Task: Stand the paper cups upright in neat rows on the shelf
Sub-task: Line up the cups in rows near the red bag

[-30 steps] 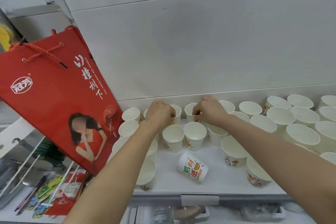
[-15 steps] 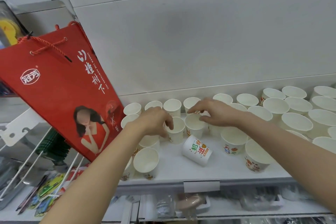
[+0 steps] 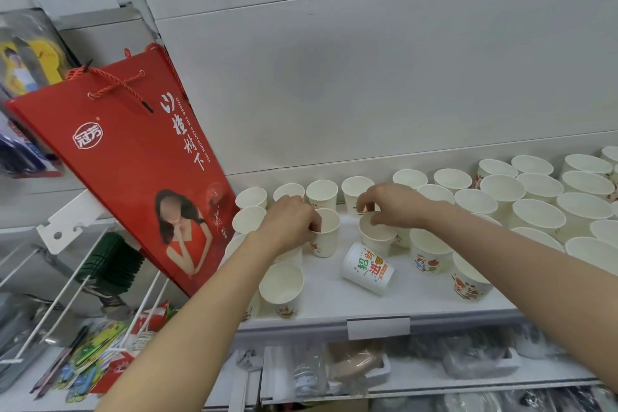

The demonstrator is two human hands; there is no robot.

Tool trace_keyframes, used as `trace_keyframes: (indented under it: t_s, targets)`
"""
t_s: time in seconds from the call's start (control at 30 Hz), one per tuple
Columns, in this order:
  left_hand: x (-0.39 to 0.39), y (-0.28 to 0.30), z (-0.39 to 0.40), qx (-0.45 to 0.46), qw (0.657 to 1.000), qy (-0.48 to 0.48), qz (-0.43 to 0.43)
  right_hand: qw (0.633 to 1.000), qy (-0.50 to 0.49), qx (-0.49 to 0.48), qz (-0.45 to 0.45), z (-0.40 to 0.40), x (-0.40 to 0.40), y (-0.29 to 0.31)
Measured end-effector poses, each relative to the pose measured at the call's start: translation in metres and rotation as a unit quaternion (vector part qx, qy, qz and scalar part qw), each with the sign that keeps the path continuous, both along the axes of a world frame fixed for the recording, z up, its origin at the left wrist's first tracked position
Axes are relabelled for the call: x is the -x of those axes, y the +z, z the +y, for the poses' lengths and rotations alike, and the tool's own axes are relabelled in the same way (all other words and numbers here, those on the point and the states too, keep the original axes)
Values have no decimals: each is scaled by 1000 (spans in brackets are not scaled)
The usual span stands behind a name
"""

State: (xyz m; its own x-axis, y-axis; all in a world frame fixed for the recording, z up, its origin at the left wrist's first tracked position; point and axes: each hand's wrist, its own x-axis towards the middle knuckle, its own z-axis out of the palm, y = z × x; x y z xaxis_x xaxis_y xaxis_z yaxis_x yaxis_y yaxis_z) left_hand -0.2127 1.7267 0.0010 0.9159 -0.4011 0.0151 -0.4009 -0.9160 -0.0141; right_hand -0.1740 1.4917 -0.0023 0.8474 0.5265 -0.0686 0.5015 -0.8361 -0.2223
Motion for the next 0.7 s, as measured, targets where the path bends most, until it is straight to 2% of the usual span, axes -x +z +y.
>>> trace_keyframes:
  t_s: [0.1, 0.17, 0.27, 0.37, 0.5, 0.7]
  targets:
    - [1, -2, 1, -7, 1000, 3, -15, 994, -40, -75, -67, -4, 5, -2]
    - [3, -1, 2, 0, 1000, -7, -19, 989, -42, -125, -73, -10, 12, 3]
    - [6, 0, 3, 3, 1000, -22, -20, 997, 5, -67, -28, -25, 25, 11]
    - [6, 0, 1, 9, 1000, -4, -14, 997, 28, 24, -65, -28, 31, 4]
    - [6, -2, 0, 6, 1000, 0, -25, 996, 18, 0, -86, -14, 32, -7]
    - [4, -3, 0, 21, 999, 8, -35, 984, -25, -22, -177, 7, 32, -20]
